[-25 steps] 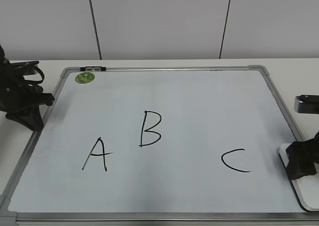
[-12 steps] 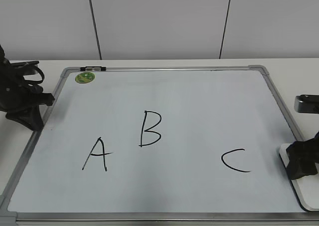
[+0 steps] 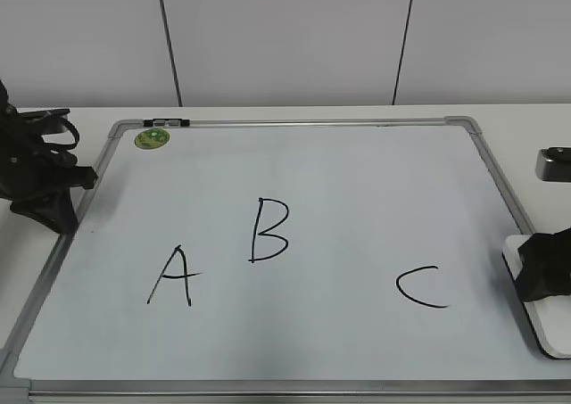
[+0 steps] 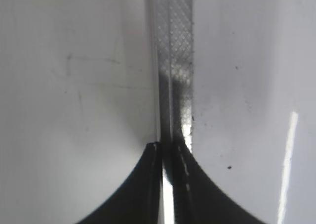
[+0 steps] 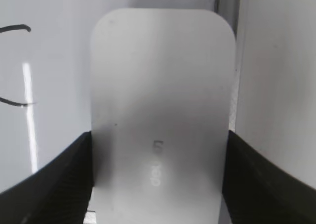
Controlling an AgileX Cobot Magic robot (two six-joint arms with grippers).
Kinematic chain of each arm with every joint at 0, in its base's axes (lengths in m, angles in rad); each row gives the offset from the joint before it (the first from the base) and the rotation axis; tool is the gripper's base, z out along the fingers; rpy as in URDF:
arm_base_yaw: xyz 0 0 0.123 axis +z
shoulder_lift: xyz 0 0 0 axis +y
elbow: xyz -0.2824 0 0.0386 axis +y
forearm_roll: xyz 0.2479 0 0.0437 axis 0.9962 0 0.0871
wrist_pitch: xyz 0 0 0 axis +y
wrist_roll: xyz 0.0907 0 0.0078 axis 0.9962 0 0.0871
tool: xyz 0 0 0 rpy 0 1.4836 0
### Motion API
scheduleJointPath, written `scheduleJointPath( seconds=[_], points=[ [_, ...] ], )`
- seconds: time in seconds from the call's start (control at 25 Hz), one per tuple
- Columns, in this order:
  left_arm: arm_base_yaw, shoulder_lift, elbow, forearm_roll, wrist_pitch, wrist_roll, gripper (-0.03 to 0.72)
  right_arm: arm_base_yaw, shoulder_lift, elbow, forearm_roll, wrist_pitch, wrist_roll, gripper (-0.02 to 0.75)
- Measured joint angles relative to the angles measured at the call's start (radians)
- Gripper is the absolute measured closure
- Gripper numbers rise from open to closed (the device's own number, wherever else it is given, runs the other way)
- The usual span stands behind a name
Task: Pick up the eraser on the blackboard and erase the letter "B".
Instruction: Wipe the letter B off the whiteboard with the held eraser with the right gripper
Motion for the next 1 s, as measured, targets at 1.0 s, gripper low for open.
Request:
scheduleJointPath(
  seconds=[1.0],
  points=[
    [0.000, 0.000, 0.000, 0.000, 0.003, 0.000, 0.678, 0.259, 0.022, -0.380, 0.118, 0.290, -0.123, 0.186]
  ],
)
